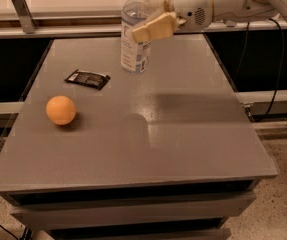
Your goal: Move blue plastic bottle near orange
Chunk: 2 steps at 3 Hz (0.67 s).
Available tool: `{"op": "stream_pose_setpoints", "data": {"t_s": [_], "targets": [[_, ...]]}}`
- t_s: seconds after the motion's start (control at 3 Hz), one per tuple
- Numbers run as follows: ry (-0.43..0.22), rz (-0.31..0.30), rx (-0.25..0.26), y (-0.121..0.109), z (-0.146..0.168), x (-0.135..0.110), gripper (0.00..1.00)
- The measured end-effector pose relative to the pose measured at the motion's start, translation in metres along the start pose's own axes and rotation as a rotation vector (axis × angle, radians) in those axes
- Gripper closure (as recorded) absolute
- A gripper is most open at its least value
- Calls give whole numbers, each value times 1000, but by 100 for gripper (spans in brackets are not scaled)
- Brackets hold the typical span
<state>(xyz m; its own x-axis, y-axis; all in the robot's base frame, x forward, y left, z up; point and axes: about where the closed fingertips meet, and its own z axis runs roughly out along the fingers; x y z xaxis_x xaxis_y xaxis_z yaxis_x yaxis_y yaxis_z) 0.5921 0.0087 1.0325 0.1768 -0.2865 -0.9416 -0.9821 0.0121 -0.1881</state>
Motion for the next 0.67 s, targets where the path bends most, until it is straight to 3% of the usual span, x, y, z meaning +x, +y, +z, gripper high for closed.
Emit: {"op": "stream_pose_setpoints", "data": {"t_s": [0.33, 0.67], "targets": [[0, -4, -23, 1, 10, 0, 100], [-21, 12, -74, 0, 40, 12, 100]]}}
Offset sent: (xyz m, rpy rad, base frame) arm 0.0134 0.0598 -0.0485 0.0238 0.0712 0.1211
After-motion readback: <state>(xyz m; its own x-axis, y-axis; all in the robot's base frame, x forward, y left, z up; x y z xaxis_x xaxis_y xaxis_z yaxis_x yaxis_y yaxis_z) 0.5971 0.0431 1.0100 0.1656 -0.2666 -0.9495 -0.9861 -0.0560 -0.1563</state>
